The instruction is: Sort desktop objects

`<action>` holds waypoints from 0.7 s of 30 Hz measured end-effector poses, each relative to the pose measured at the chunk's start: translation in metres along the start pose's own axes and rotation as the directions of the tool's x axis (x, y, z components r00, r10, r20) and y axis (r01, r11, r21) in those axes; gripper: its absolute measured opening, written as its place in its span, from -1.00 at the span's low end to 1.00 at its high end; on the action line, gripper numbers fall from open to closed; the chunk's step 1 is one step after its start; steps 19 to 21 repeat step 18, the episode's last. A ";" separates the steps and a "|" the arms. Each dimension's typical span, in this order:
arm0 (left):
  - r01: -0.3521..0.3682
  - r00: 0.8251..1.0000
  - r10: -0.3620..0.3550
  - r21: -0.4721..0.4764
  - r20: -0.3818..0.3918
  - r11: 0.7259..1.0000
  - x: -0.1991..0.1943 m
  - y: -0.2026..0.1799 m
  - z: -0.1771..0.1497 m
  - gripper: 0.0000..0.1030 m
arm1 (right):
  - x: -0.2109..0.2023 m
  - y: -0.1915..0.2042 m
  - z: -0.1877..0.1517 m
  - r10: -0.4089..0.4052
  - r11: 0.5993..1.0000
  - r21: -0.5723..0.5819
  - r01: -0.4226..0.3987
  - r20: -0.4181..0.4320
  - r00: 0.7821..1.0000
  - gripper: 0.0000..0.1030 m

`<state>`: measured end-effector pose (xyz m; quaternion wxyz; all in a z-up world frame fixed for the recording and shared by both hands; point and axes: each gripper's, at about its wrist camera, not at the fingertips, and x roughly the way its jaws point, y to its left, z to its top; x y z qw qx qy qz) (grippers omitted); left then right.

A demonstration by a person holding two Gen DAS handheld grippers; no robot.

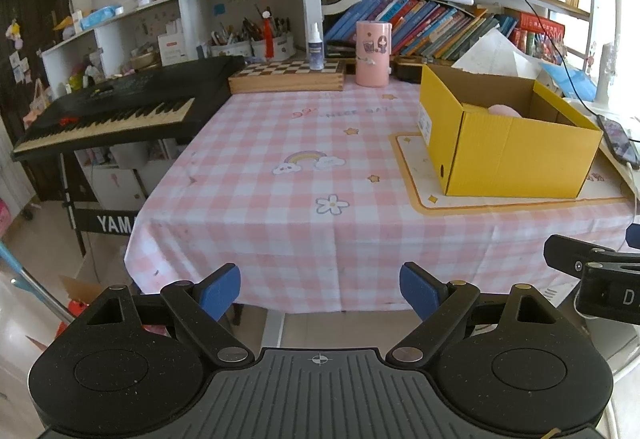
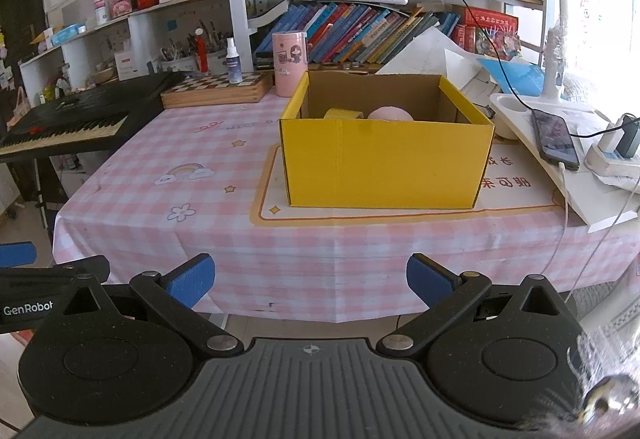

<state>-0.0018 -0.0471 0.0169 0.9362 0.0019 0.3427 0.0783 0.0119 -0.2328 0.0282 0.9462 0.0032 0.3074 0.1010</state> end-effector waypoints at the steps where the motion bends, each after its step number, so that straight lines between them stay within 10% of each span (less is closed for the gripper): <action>1: 0.002 1.000 -0.002 0.000 -0.001 1.000 0.000 0.000 0.000 0.73 | 0.000 0.000 0.000 0.000 1.000 0.001 0.000 -0.001 1.000 1.00; 21: 0.040 0.999 -0.040 -0.019 0.002 0.999 0.001 0.005 -0.002 0.78 | 0.005 0.002 -0.002 0.005 1.000 -0.005 -0.006 -0.012 1.000 1.00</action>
